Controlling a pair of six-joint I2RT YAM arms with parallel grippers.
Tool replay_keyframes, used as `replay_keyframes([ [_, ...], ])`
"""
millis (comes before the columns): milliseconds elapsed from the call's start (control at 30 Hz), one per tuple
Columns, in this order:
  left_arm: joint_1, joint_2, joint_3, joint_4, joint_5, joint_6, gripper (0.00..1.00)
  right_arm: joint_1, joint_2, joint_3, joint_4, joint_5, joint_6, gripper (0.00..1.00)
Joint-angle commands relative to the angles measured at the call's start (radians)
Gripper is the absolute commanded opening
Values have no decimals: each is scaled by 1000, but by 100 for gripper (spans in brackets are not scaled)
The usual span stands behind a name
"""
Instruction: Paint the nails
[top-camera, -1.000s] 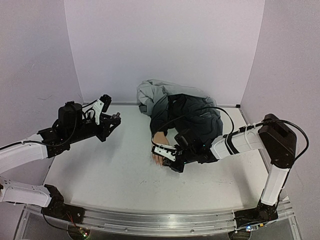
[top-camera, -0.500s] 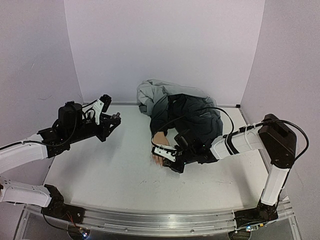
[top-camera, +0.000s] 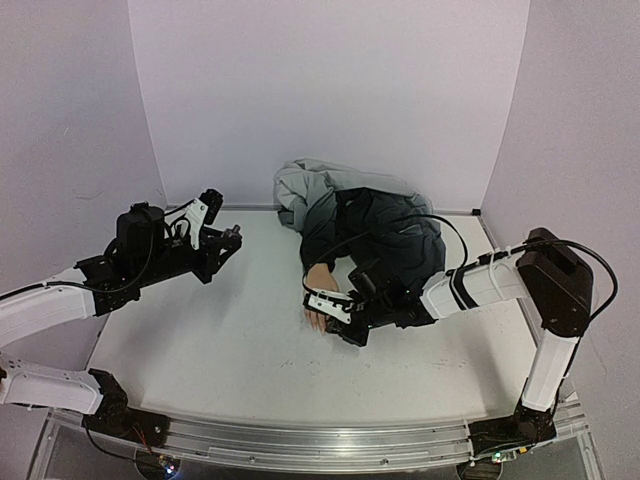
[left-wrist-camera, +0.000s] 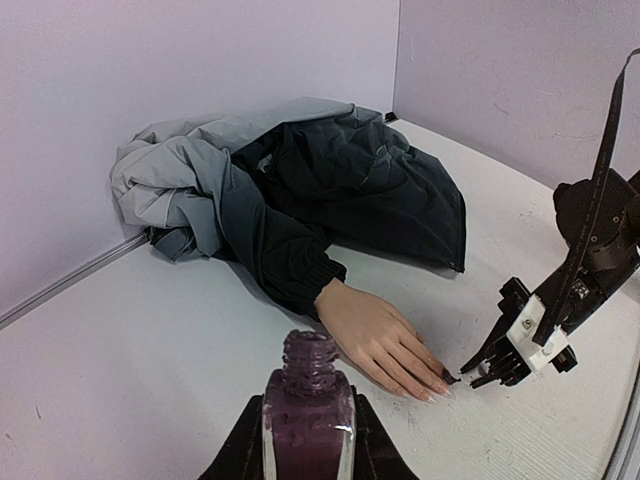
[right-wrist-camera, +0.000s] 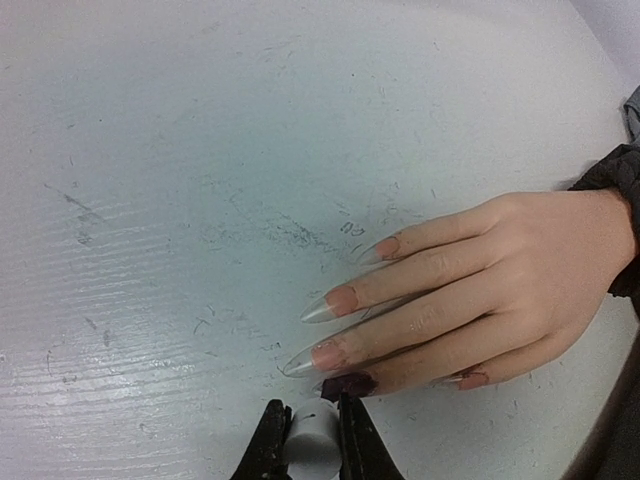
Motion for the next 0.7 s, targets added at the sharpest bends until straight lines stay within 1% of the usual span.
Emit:
replay_keyframes([
  [0, 7, -23, 57, 50, 15, -11, 0, 5, -29, -4, -19, 2, 10, 0],
  [300, 7, -25, 57, 50, 15, -11, 0, 4, -32, -8, -21, 28, 10, 0],
  [667, 7, -23, 57, 50, 15, -11, 0, 10, -27, -4, -21, -5, 5, 0],
])
